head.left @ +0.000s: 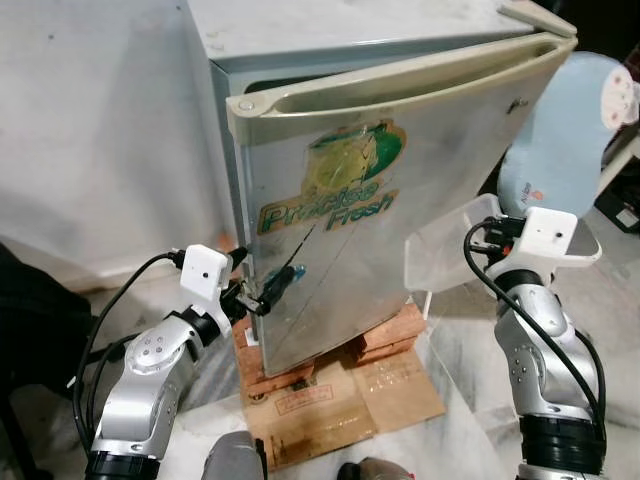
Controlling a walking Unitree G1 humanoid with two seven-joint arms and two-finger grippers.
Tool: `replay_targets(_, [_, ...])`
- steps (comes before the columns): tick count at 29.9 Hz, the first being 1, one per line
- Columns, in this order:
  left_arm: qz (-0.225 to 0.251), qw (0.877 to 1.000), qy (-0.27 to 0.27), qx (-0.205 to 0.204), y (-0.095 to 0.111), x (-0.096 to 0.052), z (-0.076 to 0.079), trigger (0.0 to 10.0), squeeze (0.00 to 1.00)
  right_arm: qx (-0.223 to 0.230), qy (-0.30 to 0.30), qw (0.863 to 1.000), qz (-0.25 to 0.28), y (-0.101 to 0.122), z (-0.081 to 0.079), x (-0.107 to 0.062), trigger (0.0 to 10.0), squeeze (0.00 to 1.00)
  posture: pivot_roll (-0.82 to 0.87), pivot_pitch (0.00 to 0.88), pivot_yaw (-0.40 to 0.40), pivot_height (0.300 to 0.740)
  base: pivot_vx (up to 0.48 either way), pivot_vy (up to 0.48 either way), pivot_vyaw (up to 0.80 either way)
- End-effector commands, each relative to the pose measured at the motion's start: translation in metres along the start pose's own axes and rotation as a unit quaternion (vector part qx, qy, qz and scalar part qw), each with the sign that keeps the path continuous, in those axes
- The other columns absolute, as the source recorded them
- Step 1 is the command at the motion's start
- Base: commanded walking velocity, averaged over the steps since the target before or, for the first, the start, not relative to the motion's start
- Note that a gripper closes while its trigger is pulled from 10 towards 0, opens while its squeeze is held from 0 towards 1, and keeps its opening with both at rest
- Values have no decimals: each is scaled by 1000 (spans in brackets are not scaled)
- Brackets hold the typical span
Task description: Restocking fridge
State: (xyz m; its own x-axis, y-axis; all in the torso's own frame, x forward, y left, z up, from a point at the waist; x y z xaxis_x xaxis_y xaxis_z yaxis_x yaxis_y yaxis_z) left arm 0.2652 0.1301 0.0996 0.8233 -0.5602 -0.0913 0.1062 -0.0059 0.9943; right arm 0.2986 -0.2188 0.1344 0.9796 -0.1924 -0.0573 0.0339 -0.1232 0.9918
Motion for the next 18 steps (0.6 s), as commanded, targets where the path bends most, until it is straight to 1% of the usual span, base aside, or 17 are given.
replay_targets(1, [28, 995, -93, 6, 14, 18, 40, 10000, 0, 1, -12, 1000, -1, -2, 4, -2, 10000, 0, -7, 84, -68, 740, 0, -304, -738])
replay_targets(4, [28, 995, -95, 5, 14, 19, 41, 10000, 0, 0, -14, 1000, 1, -2, 2, -2, 10000, 0, -7, 81, -63, 740, 0, -394, -652])
replay_targets(9, [27, 995, -95, 4, 14, 19, 41, 10000, 0, -3, -23, 1000, 5, -2, 5, -2, 10000, 0, -8, 79, -60, 740, 0, -408, 0])
replay_targets(10, [27, 995, -95, 4, 14, 19, 41, 10000, 0, -2, -24, 1000, 4, -2, 5, -2, 10000, 0, -8, 79, -60, 740, 0, -405, -488])
replay_targets(18, [25, 995, -98, 6, 13, 20, 43, 10000, 0, -8, -29, 1000, -1, -7, 7, -6, 10000, 0, -11, 75, -54, 740, 0, -404, -748])
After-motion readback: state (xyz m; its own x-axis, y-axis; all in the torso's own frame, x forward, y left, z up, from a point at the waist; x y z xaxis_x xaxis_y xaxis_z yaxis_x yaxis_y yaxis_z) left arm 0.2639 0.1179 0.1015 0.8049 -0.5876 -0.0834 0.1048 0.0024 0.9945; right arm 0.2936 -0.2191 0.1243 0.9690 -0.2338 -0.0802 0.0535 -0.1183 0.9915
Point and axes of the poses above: a point about 5 cm out from each wrist's last joint towards the gripper, its own x axis pointing out of the wrist towards the gripper, its own y axis along the axis of the wrist's last joint, z = x × y, the point moved 1 cm from there along x, pointing out of the wrist towards the gripper, and after that the axes turned 3 degrees about x, right-handed, at the moved point
